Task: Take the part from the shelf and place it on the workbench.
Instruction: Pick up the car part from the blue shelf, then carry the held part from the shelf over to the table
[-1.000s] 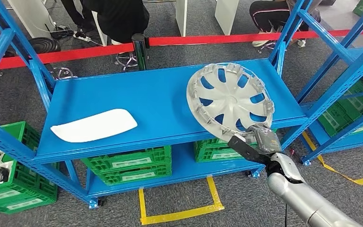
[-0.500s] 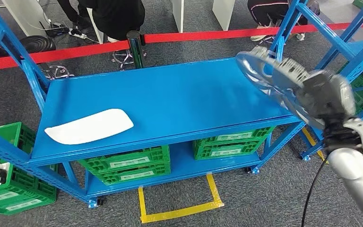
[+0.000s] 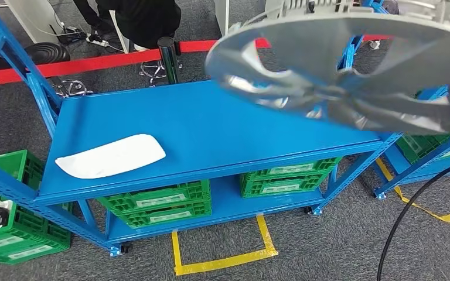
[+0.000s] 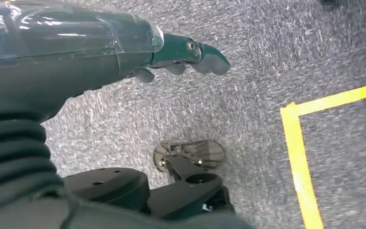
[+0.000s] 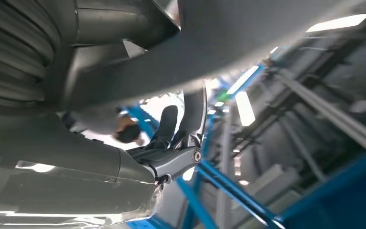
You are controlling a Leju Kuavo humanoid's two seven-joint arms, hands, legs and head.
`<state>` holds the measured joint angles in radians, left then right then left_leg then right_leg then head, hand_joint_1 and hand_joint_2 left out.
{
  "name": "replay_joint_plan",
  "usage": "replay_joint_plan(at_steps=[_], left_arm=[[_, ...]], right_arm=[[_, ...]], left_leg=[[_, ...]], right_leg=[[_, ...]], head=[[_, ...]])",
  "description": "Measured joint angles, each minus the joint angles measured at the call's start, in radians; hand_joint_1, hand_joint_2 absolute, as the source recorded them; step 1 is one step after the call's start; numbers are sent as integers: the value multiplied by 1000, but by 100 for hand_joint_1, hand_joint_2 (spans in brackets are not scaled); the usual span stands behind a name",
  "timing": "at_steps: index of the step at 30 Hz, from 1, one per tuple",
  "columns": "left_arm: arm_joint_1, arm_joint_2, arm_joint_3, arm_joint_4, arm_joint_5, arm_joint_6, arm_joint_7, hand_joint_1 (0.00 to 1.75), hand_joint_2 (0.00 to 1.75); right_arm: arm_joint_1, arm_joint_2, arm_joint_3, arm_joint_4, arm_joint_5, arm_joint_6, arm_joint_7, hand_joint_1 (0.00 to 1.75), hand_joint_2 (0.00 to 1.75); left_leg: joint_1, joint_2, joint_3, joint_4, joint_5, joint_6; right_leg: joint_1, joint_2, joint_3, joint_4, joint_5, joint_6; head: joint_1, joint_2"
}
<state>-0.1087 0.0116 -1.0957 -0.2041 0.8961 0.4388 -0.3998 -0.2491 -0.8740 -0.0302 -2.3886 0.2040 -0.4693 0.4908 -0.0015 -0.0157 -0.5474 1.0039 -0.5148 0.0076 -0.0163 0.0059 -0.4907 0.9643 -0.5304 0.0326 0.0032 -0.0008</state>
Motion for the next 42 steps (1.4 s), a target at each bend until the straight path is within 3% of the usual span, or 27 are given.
replay_joint_plan(at_steps=[7, 11, 15, 24, 30, 42], left_arm=[[0, 2, 34, 0, 17, 14, -2, 0, 175], [0, 3, 52, 0, 34, 10, -12, 0, 0], [0, 6, 77, 0, 69, -48, -65, 0, 175], [0, 7, 87, 0, 69, -68, -79, 0, 175], [-1, 10, 101, 0, 53, -76, -58, 0, 175], [-1, 12, 101, 0, 52, -76, -58, 0, 175]], right_arm=[[119, 64, 7, -102, 129, -112, -170, 175, 175], [148, 101, 12, -108, 154, -140, -200, 175, 175], [177, 149, 31, -109, 205, -201, -274, 175, 175], [188, 174, 44, -109, 239, -214, -298, 175, 175], [202, 238, 99, -109, 257, -215, -285, 175, 175], [204, 267, 134, -109, 257, -216, -284, 175, 175]], left_leg=[[0, 1, 0, 0, -1, -1], [0, 5, 1, 0, -1, -1], [0, 6, 2, 0, -1, -1], [0, 9, 3, 0, -1, -1], [0, 12, 5, 0, -3, 0], [0, 10, 5, 0, -3, 0]], right_leg=[[0, 0, 1, 0, -1, -1], [0, 0, 1, 0, -1, -1], [0, 1, 2, 0, -1, -1], [0, 2, 1, 1, -1, -1], [0, 5, 1, 2, -1, -1], [0, 5, 1, 2, -1, -1]], head=[[0, 0], [1, 0], [2, 0], [1, 0], [1, 0], [1, 0]])
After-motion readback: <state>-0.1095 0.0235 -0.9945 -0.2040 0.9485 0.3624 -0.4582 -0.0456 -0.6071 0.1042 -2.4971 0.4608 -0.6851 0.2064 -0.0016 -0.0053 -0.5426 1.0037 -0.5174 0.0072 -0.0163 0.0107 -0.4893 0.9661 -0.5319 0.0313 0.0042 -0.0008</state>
